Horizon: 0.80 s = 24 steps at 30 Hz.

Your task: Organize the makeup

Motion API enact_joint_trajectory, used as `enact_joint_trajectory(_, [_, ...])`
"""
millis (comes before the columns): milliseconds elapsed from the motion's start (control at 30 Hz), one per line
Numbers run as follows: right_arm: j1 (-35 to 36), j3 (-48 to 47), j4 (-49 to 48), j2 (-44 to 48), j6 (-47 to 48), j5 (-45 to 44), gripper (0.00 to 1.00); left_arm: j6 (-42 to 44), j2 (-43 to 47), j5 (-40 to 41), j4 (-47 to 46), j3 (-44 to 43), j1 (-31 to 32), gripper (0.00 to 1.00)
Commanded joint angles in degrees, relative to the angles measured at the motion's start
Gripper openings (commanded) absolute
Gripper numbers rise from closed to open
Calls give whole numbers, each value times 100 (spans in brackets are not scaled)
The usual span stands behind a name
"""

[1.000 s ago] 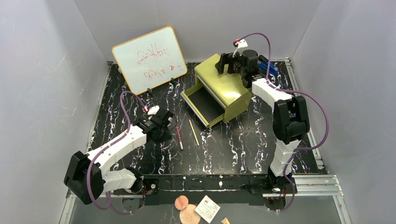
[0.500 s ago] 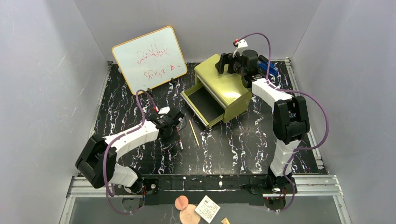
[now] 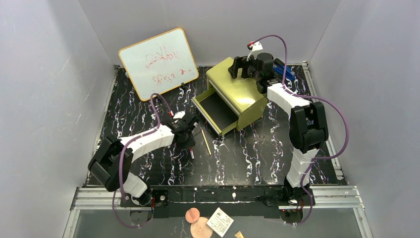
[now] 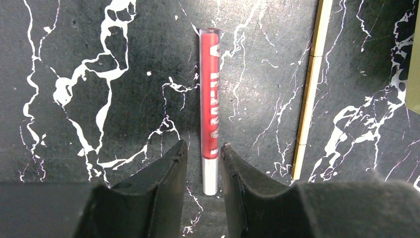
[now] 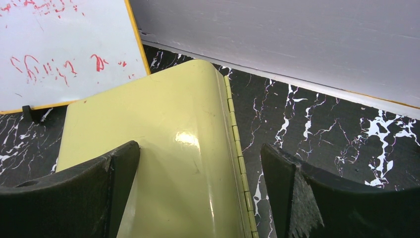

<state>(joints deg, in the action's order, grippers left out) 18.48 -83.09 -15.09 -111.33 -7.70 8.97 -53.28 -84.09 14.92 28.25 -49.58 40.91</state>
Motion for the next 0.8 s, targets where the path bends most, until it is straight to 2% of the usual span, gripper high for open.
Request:
enact_joint_trajectory(0, [136, 803, 2840, -923, 190, -45, 99, 63, -124, 25, -103, 20, 29, 30])
enact_joint_trajectory(433, [137, 803, 2848, -955, 205, -80, 99, 60, -434, 26, -315, 324, 28, 28])
enact_joint_trajectory(500, [138, 794, 2854, -974, 202, -77, 99, 56, -462, 29, -320, 343, 23, 22])
enact_joint_trajectory(600, [138, 803, 2848, -978, 207, -78, 99, 48, -484, 5, -363, 370, 25, 3])
enact_joint_trajectory(633, [131, 803, 2853, -974, 207, -79, 99, 46, -478, 3, -379, 372, 30, 0])
enact_joint_trajectory(767, [131, 795, 2854, -965, 208, -80, 99, 86, -411, 20, -354, 325, 24, 0])
